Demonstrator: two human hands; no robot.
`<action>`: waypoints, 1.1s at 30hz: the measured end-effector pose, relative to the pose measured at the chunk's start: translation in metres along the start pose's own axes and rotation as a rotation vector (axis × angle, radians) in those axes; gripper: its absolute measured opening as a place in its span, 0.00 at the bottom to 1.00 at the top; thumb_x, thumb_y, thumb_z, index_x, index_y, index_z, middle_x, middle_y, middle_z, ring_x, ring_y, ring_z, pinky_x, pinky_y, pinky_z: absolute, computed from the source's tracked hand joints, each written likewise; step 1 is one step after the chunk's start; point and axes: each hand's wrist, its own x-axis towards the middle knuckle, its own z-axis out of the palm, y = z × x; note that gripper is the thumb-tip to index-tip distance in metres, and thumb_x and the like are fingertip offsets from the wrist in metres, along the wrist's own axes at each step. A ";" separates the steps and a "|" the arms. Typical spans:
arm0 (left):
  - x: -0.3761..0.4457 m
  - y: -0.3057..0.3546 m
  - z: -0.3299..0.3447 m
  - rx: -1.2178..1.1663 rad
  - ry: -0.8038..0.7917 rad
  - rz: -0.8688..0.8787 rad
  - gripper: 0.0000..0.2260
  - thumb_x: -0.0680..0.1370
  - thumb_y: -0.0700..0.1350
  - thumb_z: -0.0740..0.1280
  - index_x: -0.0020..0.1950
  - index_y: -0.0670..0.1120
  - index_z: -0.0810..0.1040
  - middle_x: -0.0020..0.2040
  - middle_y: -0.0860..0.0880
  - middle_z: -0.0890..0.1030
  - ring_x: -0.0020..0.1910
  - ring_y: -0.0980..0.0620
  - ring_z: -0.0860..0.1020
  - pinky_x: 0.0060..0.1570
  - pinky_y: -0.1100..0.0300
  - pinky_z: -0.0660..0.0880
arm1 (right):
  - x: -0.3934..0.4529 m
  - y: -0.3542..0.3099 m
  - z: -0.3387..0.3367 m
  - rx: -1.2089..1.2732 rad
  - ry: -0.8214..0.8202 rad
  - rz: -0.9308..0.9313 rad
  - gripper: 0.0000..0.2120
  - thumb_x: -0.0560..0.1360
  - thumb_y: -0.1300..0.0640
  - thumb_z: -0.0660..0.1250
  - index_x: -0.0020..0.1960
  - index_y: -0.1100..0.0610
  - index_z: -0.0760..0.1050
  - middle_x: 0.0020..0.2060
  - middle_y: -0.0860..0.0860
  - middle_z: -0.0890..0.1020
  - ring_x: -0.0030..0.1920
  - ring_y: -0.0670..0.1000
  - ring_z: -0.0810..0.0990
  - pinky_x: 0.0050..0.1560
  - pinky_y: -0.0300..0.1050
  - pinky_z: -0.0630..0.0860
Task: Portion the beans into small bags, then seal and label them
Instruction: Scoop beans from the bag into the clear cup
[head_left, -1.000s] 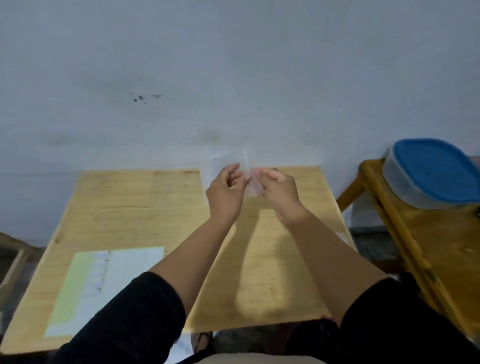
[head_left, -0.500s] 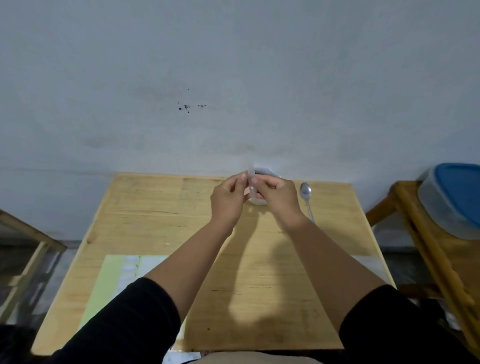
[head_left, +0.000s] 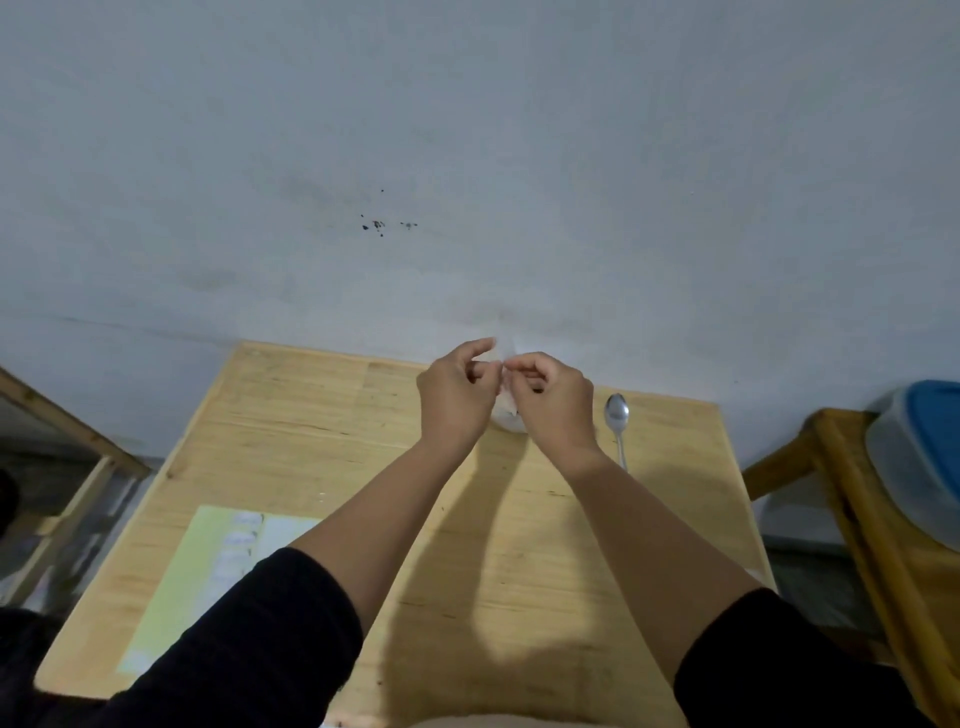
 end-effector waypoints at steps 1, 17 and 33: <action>0.000 -0.002 0.000 0.011 0.000 0.002 0.14 0.76 0.41 0.67 0.61 0.47 0.78 0.33 0.55 0.80 0.40 0.56 0.82 0.50 0.66 0.76 | 0.001 0.002 0.000 0.008 -0.014 0.001 0.03 0.73 0.59 0.69 0.45 0.56 0.81 0.39 0.49 0.84 0.41 0.44 0.82 0.47 0.42 0.79; 0.009 -0.018 -0.011 0.198 -0.090 0.174 0.20 0.75 0.41 0.68 0.67 0.48 0.74 0.42 0.54 0.81 0.42 0.59 0.79 0.46 0.78 0.70 | 0.016 0.011 -0.003 -0.182 -0.121 -0.051 0.16 0.75 0.67 0.60 0.53 0.52 0.82 0.38 0.45 0.71 0.33 0.38 0.73 0.42 0.30 0.67; 0.022 -0.072 -0.006 0.446 -0.363 0.476 0.36 0.65 0.56 0.67 0.69 0.41 0.65 0.62 0.45 0.73 0.60 0.50 0.69 0.61 0.62 0.67 | 0.015 0.038 -0.019 0.219 -0.373 0.119 0.13 0.77 0.66 0.62 0.57 0.56 0.80 0.42 0.61 0.77 0.46 0.57 0.80 0.51 0.42 0.80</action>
